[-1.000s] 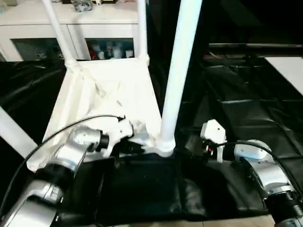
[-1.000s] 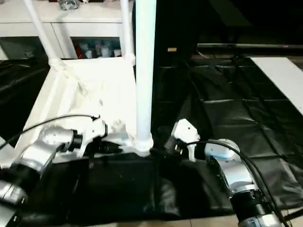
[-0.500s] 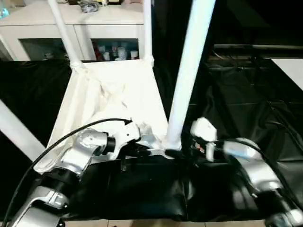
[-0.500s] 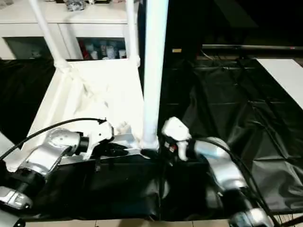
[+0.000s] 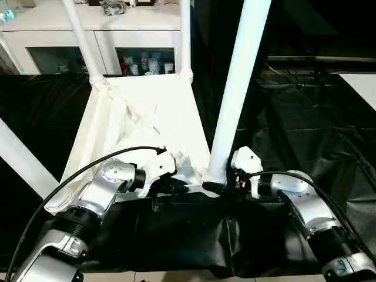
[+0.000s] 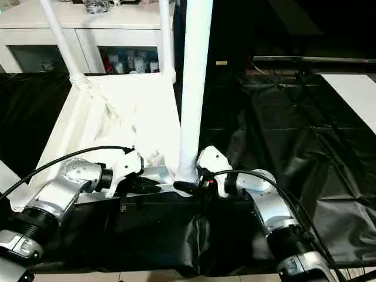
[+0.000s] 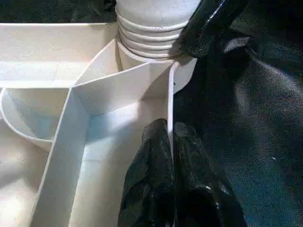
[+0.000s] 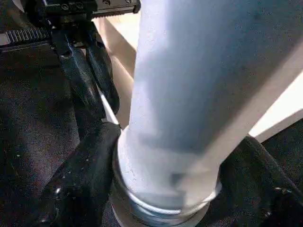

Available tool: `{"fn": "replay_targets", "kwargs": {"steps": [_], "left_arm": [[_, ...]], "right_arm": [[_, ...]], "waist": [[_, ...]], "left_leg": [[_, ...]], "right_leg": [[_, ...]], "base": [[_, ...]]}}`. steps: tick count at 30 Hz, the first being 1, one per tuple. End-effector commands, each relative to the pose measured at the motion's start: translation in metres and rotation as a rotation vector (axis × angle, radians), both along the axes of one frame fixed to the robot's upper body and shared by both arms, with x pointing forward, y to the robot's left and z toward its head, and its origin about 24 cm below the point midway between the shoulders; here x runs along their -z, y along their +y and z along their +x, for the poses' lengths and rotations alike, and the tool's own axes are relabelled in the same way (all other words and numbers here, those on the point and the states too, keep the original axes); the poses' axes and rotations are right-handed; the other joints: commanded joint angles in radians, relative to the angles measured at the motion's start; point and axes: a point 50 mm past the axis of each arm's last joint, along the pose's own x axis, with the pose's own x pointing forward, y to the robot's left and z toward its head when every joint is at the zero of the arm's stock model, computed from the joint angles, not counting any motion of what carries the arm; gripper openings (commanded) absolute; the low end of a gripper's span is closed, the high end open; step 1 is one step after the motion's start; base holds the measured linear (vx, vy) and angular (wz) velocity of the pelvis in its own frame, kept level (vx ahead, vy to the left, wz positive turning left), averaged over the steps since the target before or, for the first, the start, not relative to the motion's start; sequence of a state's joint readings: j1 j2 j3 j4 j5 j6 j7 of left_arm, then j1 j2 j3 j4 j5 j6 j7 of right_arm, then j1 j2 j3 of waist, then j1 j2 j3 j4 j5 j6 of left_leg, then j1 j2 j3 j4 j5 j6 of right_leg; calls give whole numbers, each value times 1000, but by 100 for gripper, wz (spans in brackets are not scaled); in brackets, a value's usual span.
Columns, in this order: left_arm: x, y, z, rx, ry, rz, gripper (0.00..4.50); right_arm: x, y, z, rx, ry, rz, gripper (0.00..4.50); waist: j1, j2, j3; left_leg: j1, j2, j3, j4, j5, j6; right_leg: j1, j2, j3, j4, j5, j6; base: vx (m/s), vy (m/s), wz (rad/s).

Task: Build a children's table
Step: Rotate leg to tighten

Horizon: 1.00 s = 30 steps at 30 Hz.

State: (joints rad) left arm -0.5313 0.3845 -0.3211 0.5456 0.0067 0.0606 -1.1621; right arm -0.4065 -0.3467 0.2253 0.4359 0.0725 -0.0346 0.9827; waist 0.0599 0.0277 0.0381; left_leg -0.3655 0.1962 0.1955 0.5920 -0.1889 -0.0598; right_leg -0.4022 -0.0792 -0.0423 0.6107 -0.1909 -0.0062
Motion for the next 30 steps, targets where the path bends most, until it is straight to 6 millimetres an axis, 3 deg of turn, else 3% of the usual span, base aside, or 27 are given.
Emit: {"fn": "replay_targets", "kwargs": {"steps": [1, 7, 13, 23, 25, 27, 30], "left_arm": [[19, 2, -8, -19, 76, 32, 0], [19, 4, -7, -28, 82, 38, 0], [21, -5, -1, -131, 77, 8, 0], [24, -44, 23, -418, -9, 24, 0], [24, -54, 24, -434, -8, 23, 0], [24, -57, 24, -428, -6, 26, 0], [24, -58, 23, -409, 5, 28, 0]], "right_arm": [[-4, -1, 4, 5, -18, -4, 292], [1, -1, 5, 29, -9, -15, 269], [12, 2, 16, 289, 6, 47, 267], [28, 54, 27, 691, 26, 103, 266], [28, 64, 28, 716, 31, 118, 266], [27, 68, 29, 721, 30, 118, 266], [26, 73, 29, 691, 31, 122, 266]], "waist": [[0, -17, -48], [-1, -16, -47], [-15, -17, -42], [-36, -17, -35], [-36, -21, -36], [-36, -17, -38], [-34, -17, -42]], "left_leg": [[7, 32, -16, -75, -244, 37], [9, 32, -17, -77, -260, 32], [8, 27, -21, -82, -304, 7], [18, 19, -33, -86, -393, -20], [19, 19, -34, -88, -405, -11], [20, 21, -34, -91, -402, -5], [11, 24, -32, -98, -367, 4]], "right_leg": [[39, -57, 37, -83, -277, -186], [37, -58, 37, -86, -309, -180], [34, -59, 35, -96, -405, -158], [16, -60, 30, -123, -617, -74], [14, -59, 28, -126, -609, -66], [15, -61, 29, -125, -571, -74], [25, -58, 31, -116, -447, -104]], "base": [[0, 0, 0], [0, 0, 0], [0, 0, 0], [0, 0, 0], [0, 0, 0], [0, 0, 0], [0, 0, 0]]}}
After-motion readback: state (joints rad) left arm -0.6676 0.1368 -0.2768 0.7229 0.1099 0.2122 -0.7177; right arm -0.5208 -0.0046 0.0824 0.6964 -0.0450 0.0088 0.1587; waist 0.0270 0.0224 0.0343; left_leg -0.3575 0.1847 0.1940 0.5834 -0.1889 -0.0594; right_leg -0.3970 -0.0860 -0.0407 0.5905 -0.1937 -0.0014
